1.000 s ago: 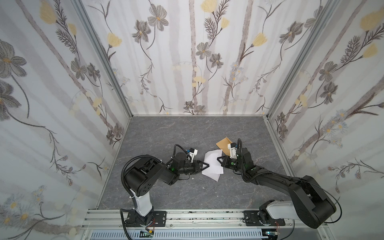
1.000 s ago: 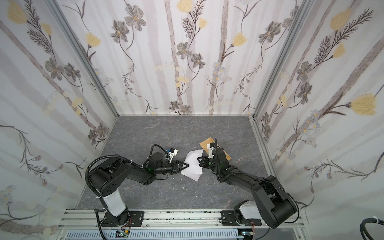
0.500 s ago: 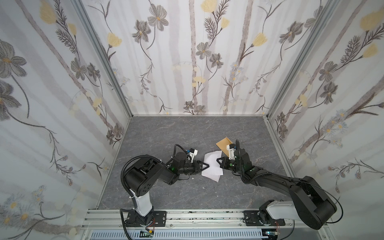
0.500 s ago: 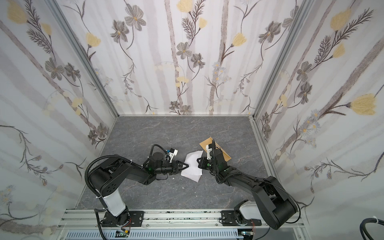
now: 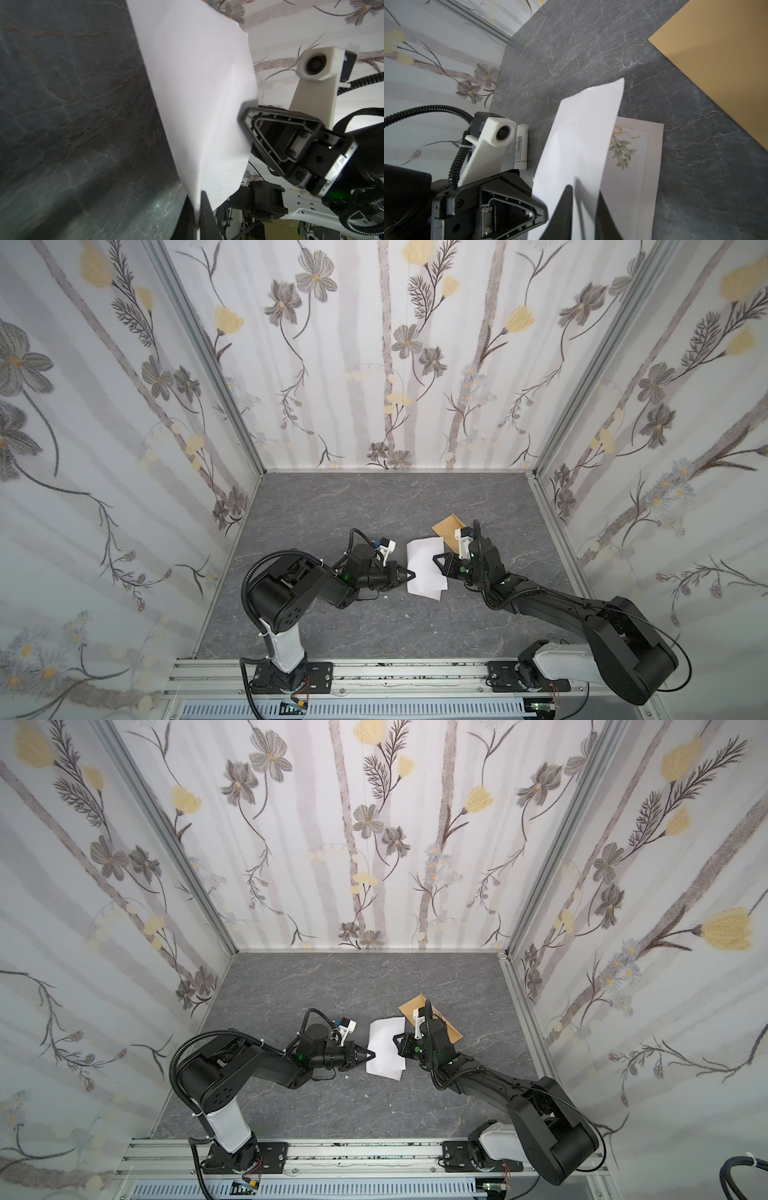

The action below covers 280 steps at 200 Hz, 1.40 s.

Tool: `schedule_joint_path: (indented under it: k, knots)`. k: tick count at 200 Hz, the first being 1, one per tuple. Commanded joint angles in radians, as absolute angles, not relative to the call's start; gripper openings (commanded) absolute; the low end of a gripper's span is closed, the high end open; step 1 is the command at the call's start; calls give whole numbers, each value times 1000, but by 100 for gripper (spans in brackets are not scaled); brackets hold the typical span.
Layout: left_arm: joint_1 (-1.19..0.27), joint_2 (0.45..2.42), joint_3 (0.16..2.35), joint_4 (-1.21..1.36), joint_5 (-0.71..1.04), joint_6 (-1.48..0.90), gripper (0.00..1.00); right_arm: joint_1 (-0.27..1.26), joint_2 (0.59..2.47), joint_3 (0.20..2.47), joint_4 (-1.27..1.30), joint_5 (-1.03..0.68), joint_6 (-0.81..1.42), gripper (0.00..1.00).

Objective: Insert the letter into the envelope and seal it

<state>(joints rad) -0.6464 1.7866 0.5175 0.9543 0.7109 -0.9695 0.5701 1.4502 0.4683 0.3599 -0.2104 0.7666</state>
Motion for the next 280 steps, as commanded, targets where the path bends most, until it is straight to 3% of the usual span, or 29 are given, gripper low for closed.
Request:
schedule_joint_path:
  k: [1,16,40,122,149,169,226,280]
  knots:
    - [-645,1775,534,940,722,-950,0,568,1427,452,379,-196,779,30]
    - [-645,1758,545,911,716,-930,0,559,1412,444,370,-204,782,39]
    - [-645,1720,577,809,706,-866,0,522,1365,420,357,-230,788,45]
    - [-645,1603,862,137,649,-446,0,433,1065,545,30,-253,500,54]
    - [-645,1541,859,126,606,-431,0,424,1027,594,1,-221,465,61]
    - [-646,1500,865,127,594,-439,0,377,1044,580,26,-291,481,63]
    - [-647,1432,879,129,606,-471,0,340,1127,487,332,-540,605,64]
    - [-648,1409,899,129,616,-488,0,341,1185,494,470,-618,650,64]
